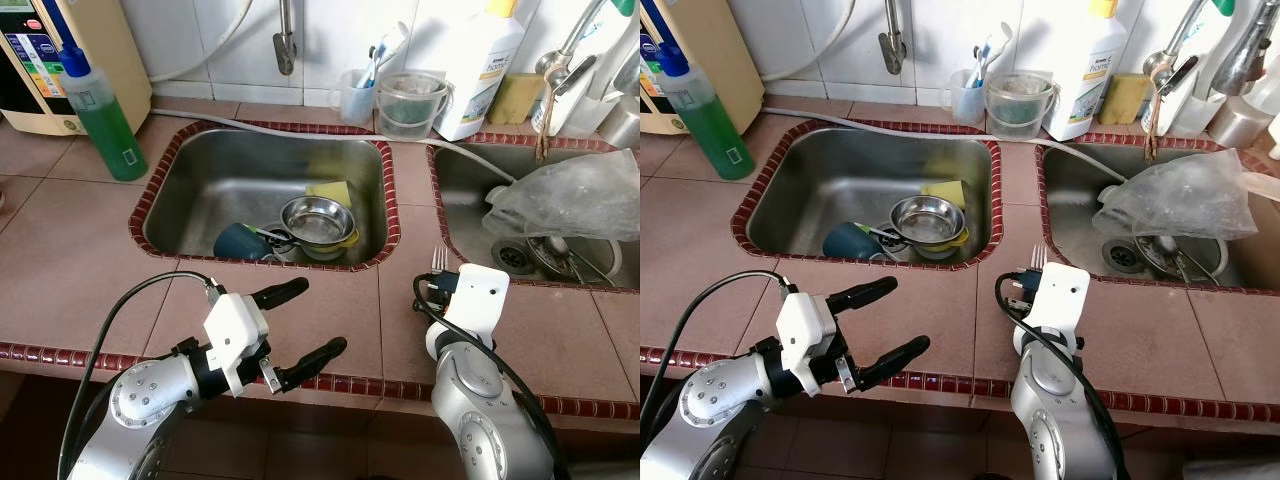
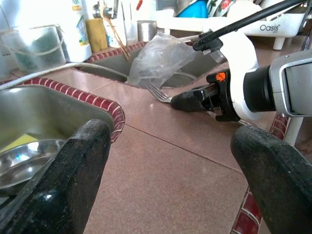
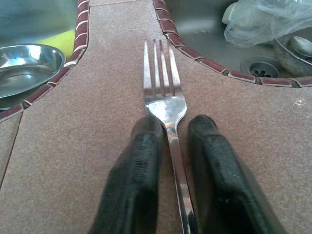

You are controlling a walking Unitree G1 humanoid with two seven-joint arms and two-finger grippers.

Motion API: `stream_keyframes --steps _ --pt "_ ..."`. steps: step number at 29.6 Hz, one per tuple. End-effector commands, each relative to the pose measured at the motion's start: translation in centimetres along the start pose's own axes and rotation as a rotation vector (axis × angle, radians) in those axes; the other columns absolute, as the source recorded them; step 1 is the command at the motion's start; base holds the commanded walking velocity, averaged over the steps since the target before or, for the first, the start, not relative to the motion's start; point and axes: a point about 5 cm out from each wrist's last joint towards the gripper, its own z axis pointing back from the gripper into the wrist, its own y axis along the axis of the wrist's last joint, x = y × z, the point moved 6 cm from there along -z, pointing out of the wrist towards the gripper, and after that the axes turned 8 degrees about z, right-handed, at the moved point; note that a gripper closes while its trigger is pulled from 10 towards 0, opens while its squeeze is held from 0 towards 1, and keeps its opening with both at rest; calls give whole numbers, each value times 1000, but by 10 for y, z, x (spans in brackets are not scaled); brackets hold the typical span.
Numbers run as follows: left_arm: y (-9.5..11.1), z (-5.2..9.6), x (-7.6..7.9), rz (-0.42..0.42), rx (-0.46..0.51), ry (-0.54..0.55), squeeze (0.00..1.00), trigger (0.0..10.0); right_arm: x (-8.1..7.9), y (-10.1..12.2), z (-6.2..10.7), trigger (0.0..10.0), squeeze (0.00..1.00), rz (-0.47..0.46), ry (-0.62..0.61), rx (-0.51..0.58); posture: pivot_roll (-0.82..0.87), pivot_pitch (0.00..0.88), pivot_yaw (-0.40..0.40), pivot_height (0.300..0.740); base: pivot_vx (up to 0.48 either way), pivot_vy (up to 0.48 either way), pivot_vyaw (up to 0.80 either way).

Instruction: Kitchen organization

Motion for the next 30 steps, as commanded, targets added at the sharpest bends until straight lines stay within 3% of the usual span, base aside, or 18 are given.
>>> stream_keyframes --steps 1,30 --pt "-1 1 0 -10 -8 -7 0 10000 -46 -33 13 0 0 -119 118 -156 -90 139 18 740 0 0 0" --pt "1 -4 -2 -14 4 -9 0 10000 -43 -19 7 0 0 -110 128 -86 -99 141 21 740 0 0 0"
